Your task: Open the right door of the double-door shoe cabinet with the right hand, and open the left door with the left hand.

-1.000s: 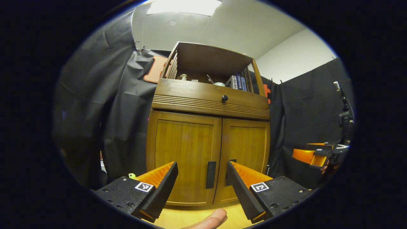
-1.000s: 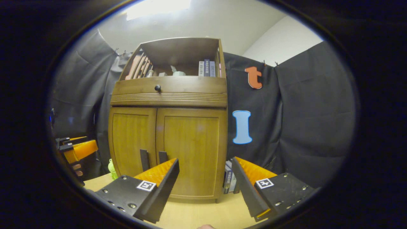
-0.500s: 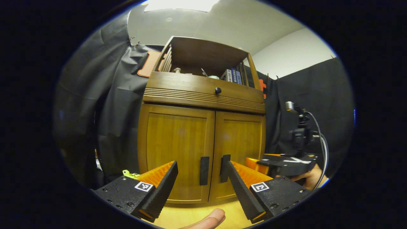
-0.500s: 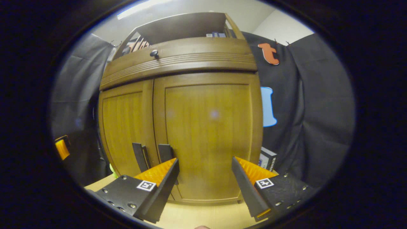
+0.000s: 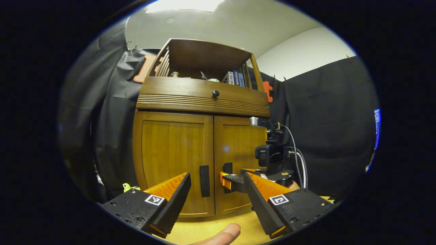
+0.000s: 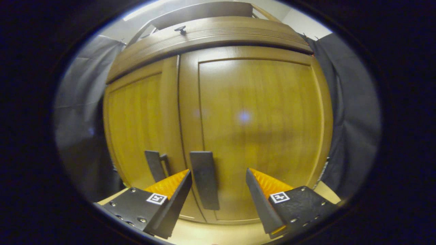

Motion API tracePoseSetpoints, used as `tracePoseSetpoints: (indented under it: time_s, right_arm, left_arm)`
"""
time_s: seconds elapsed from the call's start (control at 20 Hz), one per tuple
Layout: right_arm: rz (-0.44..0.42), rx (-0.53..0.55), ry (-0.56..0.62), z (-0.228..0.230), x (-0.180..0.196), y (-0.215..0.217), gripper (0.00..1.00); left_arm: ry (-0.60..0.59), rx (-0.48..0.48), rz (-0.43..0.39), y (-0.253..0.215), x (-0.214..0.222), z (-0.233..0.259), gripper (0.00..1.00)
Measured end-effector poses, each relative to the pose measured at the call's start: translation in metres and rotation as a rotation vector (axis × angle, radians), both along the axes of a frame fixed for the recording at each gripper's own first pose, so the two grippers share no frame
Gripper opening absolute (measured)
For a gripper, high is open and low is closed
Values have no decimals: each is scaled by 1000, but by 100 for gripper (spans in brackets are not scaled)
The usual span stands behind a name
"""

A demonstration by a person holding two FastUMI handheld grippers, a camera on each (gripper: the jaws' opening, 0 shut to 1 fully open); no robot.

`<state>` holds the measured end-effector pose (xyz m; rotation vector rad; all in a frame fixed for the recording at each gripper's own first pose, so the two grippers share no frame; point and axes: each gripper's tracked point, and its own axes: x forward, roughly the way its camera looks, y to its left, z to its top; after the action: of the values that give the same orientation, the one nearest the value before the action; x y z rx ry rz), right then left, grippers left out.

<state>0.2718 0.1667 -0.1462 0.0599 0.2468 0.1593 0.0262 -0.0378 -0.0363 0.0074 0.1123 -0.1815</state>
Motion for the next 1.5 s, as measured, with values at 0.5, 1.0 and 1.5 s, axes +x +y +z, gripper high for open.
tracePoseSetpoints:
  time_s: [0.5,1.0,1.5]
  right_arm:
    - [109,23,11,-6,-11,23,25]
    - [220,53,4,9,-25,7,25]
    - [228,43,14,20,-62,-41,25]
  left_arm:
    - [22,20,-14,-12,2,-9,93]
    - [0,10,52,7,1,-1,93]
    - [-1,-1,66,17,2,2,93]
